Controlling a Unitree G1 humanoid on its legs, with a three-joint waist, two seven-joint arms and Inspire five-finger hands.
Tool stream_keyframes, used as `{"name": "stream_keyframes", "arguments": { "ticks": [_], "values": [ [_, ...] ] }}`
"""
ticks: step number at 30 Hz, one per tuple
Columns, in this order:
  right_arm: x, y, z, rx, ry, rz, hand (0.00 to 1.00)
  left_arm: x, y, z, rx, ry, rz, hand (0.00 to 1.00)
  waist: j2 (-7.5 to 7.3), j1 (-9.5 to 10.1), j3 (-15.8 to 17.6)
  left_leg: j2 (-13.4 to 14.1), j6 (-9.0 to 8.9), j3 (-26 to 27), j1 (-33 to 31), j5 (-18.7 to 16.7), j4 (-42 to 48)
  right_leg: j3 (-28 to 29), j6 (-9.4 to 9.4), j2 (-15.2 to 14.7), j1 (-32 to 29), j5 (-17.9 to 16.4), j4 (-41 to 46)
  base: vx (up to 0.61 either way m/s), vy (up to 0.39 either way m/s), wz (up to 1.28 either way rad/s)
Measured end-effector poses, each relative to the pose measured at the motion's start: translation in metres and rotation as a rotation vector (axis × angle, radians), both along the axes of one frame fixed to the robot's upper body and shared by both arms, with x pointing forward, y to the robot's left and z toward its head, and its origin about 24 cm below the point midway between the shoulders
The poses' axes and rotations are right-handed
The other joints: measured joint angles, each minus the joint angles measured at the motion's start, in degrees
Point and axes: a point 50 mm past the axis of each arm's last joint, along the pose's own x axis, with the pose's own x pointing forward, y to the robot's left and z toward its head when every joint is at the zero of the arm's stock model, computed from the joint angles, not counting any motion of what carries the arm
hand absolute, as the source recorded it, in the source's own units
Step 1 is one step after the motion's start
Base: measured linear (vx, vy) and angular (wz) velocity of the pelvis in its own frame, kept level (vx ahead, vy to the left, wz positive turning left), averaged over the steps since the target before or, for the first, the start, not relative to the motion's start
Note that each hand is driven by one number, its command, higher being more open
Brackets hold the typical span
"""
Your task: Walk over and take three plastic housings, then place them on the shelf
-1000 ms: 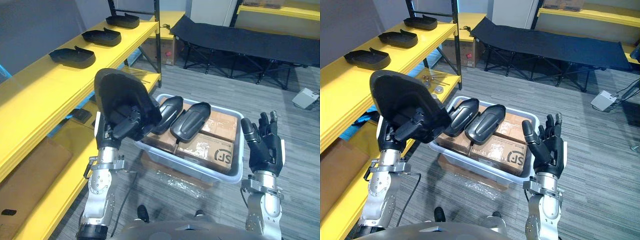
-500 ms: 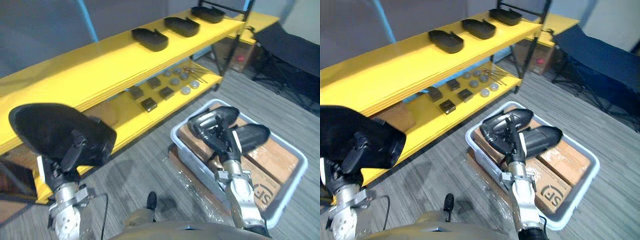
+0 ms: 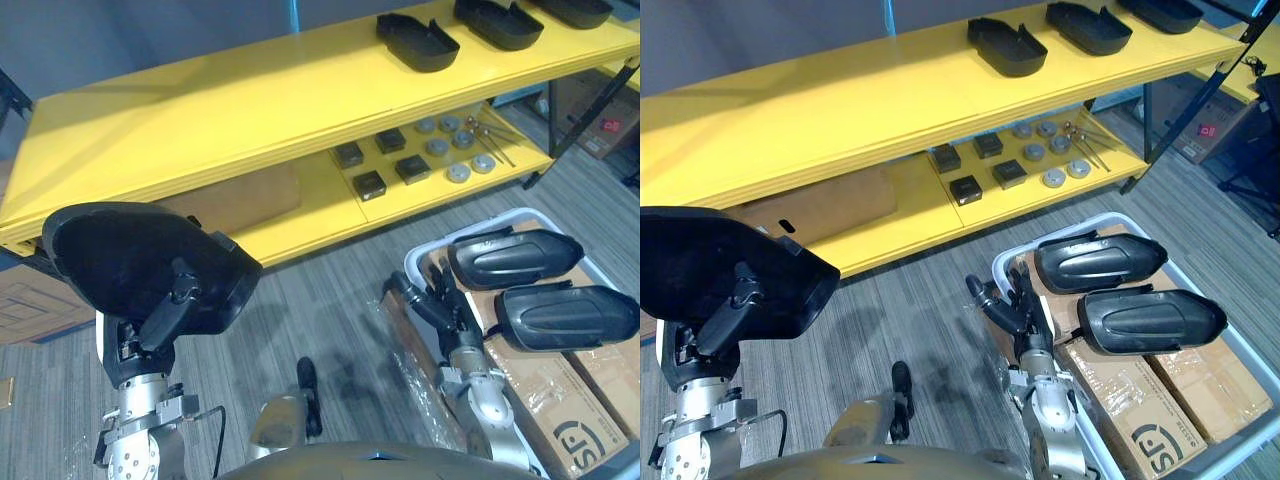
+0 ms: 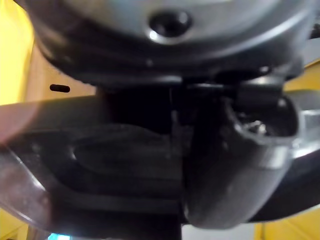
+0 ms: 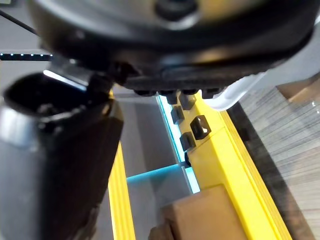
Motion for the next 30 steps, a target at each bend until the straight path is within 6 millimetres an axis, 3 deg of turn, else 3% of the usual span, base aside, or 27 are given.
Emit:
{"name": "stream_keyframes", "arguments": {
  "ticks": [1,2,4,5,6,7,8,10,13,15,17,19,20,21,23,25,26,28,29,30],
  "values": [
    [0.005,0.002,0.001,0.002,-0.018,0.002,1.00,0.002,0.000,0.001,0.000,-0.009,-0.002,0.00,-0.51,0.23,0.04,-0.24,0.08,0.18,-0.37,-2.06,2.47,0.08,0.10,-1.23,0.40,-0.73,1.32,0.04,0.106,0.03],
    [0.012,0.004,0.005,0.005,-0.047,-0.012,1.00,0.005,-0.001,0.003,0.005,-0.020,-0.006,0.00,-0.89,0.41,0.07,-1.02,0.08,0.14,-0.74,-4.27,4.71,0.01,-1.09,-2.93,0.50,-2.10,3.41,0.06,0.145,0.15],
    [0.020,0.002,0.010,0.000,-0.084,-0.044,1.00,0.009,0.000,0.005,0.013,-0.037,-0.009,0.00,-1.26,0.65,-0.13,-2.89,1.44,-0.23,-0.43,-5.83,4.83,0.30,-7.50,-5.21,-0.04,-3.80,7.35,0.08,0.134,0.32],
    [0.023,0.001,0.013,-0.006,-0.102,-0.065,1.00,0.011,-0.001,0.006,0.014,-0.046,-0.008,0.00,-0.73,0.14,-0.14,-3.67,2.31,-1.61,-0.19,-6.12,4.41,4.51,-12.34,-5.94,-1.88,-1.08,11.89,0.14,0.207,0.69],
    [0.023,0.000,0.013,-0.007,-0.102,-0.088,1.00,0.015,0.000,0.010,0.026,-0.060,-0.012,0.00,-0.29,-0.62,-0.27,-4.70,3.01,-3.88,1.21,-5.71,1.83,11.82,-13.04,-6.16,-5.01,2.10,17.73,0.15,0.206,0.87],
    [0.022,0.001,0.013,0.000,-0.102,-0.096,1.00,0.017,0.001,0.012,0.033,-0.071,-0.015,0.00,-0.27,-1.26,-0.27,-4.71,3.43,-5.60,1.75,-5.31,0.60,15.52,-11.39,-4.75,-6.08,0.69,19.20,0.14,0.156,1.22],
    [0.020,0.002,0.015,0.008,-0.114,-0.114,1.00,0.024,0.002,0.017,0.045,-0.095,-0.021,0.00,-0.63,-2.30,-0.47,-5.40,4.51,-8.91,2.81,-4.01,-2.77,20.53,-9.37,-0.14,-8.28,-3.27,19.65,0.10,0.033,1.07],
    [0.018,-0.002,0.024,-0.034,-0.159,-0.127,1.00,0.032,0.001,0.022,0.048,-0.128,-0.020,0.00,-0.79,-3.19,-0.37,-6.39,4.97,-12.37,5.36,-1.91,-8.01,22.48,-10.38,4.98,-11.47,-7.02,17.32,0.16,0.017,1.06],
    [0.015,-0.021,0.043,-0.088,-0.263,-0.193,1.00,0.040,0.000,0.023,0.070,-0.131,-0.020,0.00,-0.49,-3.48,-0.35,-7.58,4.84,-15.06,8.66,-1.80,-9.71,25.77,-10.83,9.18,-17.78,-7.35,14.06,0.20,0.027,0.62],
    [0.012,-0.032,0.051,-0.116,-0.306,-0.230,1.00,0.045,-0.001,0.021,0.081,-0.128,-0.042,0.00,-0.07,-4.87,-0.30,-7.58,3.87,-17.35,9.87,-2.32,-8.77,28.92,-10.09,10.44,-21.26,-6.67,13.79,0.30,0.007,0.71],
    [0.010,-0.036,0.056,-0.136,-0.326,-0.262,1.00,0.047,0.002,0.018,0.100,-0.109,-0.060,0.00,-1.07,-5.26,-0.58,-7.80,2.81,-18.47,11.92,-3.26,-7.74,30.96,-8.54,10.64,-22.49,-5.21,11.58,0.32,-0.041,0.51],
    [0.011,-0.037,0.060,-0.177,-0.346,-0.255,1.00,0.046,0.003,0.019,0.118,-0.111,-0.070,0.00,-2.89,-4.85,-1.65,-8.54,1.74,-18.83,13.07,-5.14,-6.87,31.39,-9.43,10.43,-22.03,-0.09,7.96,0.27,-0.087,0.18],
    [0.012,-0.037,0.063,-0.191,-0.360,-0.236,1.00,0.046,0.004,0.021,0.125,-0.115,-0.074,0.00,-4.04,-4.52,-2.32,-9.26,1.57,-18.81,13.10,-6.56,-5.89,31.40,-10.03,10.29,-21.30,4.18,5.49,0.25,-0.120,0.06],
    [0.013,-0.038,0.065,-0.198,-0.366,-0.230,1.00,0.046,0.004,0.020,0.126,-0.115,-0.074,0.00,-4.48,-4.41,-2.50,-9.66,1.51,-18.79,13.04,-7.70,-4.80,31.27,-9.54,10.21,-20.40,5.91,4.02,0.24,-0.130,-0.05],
    [0.016,-0.044,0.071,-0.277,-0.389,-0.229,1.00,0.044,0.001,0.017,0.096,-0.109,-0.069,0.00,-2.20,-3.97,-2.65,-7.88,0.75,-18.28,11.04,-12.53,1.13,31.11,-8.61,12.06,-17.55,5.74,-0.19,0.19,-0.095,-0.21],
    [0.013,-0.051,0.073,-0.317,-0.394,-0.262,1.00,0.044,-0.001,0.016,0.095,-0.113,-0.085,0.00,-0.21,-4.12,-2.35,-5.86,-0.27,-18.13,10.11,-16.19,5.74,30.85,-9.44,14.11,-16.11,5.02,-0.93,0.17,-0.079,-0.18],
    [0.009,-0.054,0.071,-0.318,-0.384,-0.291,1.00,0.041,-0.001,0.014,0.090,-0.103,-0.082,0.00,0.37,-4.13,-2.22,-4.81,-1.91,-17.27,10.83,-17.68,8.77,31.22,-10.35,15.14,-14.51,3.41,-1.21,0.19,-0.084,-0.08],
    [0.000,-0.062,0.070,-0.332,-0.381,-0.341,1.00,0.039,-0.005,0.011,0.073,-0.090,-0.090,0.00,1.09,-5.12,-1.31,-2.37,-3.48,-14.44,5.88,-17.72,24.21,31.08,-10.27,16.18,-11.53,1.91,-1.75,0.15,-0.070,-0.04],
    [-0.006,-0.069,0.074,-0.349,-0.394,-0.377,1.00,0.039,-0.008,0.009,0.064,-0.087,-0.102,0.00,1.54,-4.83,-0.13,0.16,-6.30,-13.06,1.07,-15.96,36.49,31.53,-10.59,16.71,-8.92,1.16,-1.96,0.12,-0.014,-0.21],
    [-0.007,-0.072,0.075,-0.354,-0.401,-0.391,1.00,0.039,-0.008,0.008,0.061,-0.083,-0.102,0.00,1.76,-4.85,0.06,1.43,-6.23,-12.56,-0.43,-16.10,39.91,31.69,-10.58,16.83,-7.96,1.03,-2.24,0.17,0.017,-0.38]
  ]
}}
